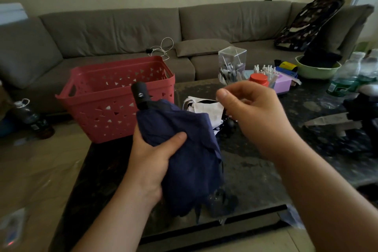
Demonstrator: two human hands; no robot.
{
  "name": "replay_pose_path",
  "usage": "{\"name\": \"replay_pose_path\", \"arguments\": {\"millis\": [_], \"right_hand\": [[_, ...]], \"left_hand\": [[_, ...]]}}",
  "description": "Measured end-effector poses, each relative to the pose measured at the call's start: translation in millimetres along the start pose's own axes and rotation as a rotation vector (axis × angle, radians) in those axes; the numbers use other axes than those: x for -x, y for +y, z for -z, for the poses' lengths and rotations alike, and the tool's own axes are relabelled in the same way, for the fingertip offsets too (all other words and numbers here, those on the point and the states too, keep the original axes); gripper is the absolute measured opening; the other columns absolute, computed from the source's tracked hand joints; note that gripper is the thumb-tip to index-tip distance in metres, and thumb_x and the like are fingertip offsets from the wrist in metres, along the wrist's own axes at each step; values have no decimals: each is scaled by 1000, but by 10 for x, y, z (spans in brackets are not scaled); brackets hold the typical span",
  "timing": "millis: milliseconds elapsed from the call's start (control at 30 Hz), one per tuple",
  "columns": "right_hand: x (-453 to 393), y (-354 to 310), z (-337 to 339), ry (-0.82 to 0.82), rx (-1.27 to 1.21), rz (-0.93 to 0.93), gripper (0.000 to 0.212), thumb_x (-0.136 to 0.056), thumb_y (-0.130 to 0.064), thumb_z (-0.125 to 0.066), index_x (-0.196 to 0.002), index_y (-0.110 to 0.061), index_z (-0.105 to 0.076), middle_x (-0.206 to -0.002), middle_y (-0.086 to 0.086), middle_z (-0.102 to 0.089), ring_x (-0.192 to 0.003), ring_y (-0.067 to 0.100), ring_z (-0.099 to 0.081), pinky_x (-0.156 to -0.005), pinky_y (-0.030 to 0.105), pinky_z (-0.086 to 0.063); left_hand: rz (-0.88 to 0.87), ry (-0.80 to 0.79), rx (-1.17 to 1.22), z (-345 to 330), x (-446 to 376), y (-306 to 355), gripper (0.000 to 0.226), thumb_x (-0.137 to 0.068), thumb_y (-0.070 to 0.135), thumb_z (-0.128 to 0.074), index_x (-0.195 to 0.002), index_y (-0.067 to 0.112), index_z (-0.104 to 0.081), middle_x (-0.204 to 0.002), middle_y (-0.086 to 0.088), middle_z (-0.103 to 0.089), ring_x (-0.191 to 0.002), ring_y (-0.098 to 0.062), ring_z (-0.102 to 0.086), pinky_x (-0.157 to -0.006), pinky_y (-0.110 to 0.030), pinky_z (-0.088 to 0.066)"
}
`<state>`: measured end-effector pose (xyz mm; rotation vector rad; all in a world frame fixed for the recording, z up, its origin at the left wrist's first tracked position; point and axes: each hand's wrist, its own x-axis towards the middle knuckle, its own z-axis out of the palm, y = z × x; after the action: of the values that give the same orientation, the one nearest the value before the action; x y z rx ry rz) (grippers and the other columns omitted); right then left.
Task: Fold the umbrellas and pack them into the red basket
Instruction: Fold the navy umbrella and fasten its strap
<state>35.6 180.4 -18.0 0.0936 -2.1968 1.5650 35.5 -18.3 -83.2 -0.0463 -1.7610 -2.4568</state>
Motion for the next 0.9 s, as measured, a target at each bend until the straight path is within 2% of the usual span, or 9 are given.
{"name": "replay_pose_path", "arguments": {"millis": [100,167,233,333,433,533,667,800,900], "right_hand": [[98,81,-82,-198,67,-75,30,-90,-56,-72,-95,-28,-78,-91,1,-76,-81,17,-70,-85,49,-58],[156,170,-221,-328,106,-151,43,-80,-69,-70,-101,-32,-76,-95,-2,-76,-85,15,-72,-87,49,-61],[204,223,-346,-404,24,-264,40,-84,-62,-75,-105,-28,-75,-99,0,-77,-89,10,-74,-91,49,-61],[248,254,-469,-476,-185,-404,41,-86,-51,-82,-105,-15,-76,-104,9,-80,-101,23,-77,-98,51,-60],[264,221,-542,-431,-258,-352,38,-78,-35,-89,-94,-4,-74,-95,12,-80,-93,29,-78,-85,47,-63],[258,144,-547,-341,-221,-267,17,-83,-18,-88,-83,-11,-72,-75,0,-77,-72,11,-73,-66,29,-57],[266,161,-546,-230,130,16,15,-84,-33,-85,-83,-24,-74,-76,-12,-73,-68,-3,-64,-63,17,-47],[284,220,-575,-221,178,4,16,-86,-38,-82,-84,-26,-72,-74,-13,-71,-68,-2,-63,-61,17,-44],[265,223,-548,-206,212,-8,15,-85,-37,-82,-83,-26,-73,-75,-12,-72,-70,-1,-66,-60,17,-45]], "left_hand": [[38,31,74,80,-70,34,74,-70,5,-80,-140,18,-59,-124,-8,-76,-114,-28,-74,-94,-43,-62],[57,22,96,89,-68,43,71,-73,6,-79,-140,17,-59,-124,-11,-76,-113,-31,-74,-93,-45,-62],[80,7,134,75,-55,39,69,-75,5,-77,-141,16,-58,-124,-14,-76,-112,-34,-75,-90,-46,-64],[155,-8,207,86,-31,11,65,-82,4,-74,-144,14,-56,-127,-21,-73,-114,-40,-73,-94,-55,-61],[300,-138,335,139,-6,-6,59,-92,12,-70,-148,10,-53,-137,-26,-66,-126,-44,-66,-105,-59,-53],[419,-164,334,137,4,73,62,-91,26,-72,-147,8,-56,-138,-25,-66,-126,-41,-66,-100,-51,-59],[494,-206,278,71,-45,199,48,-94,31,-64,-135,8,-69,-131,-19,-72,-121,-35,-71,-103,-48,-57],[536,-126,202,62,-148,202,57,-80,28,-76,-131,3,-70,-127,-26,-72,-117,-42,-71,-101,-54,-58],[582,-79,207,33,-174,169,53,-84,26,-76,-132,6,-70,-126,-25,-72,-117,-42,-70,-98,-54,-59]]}}
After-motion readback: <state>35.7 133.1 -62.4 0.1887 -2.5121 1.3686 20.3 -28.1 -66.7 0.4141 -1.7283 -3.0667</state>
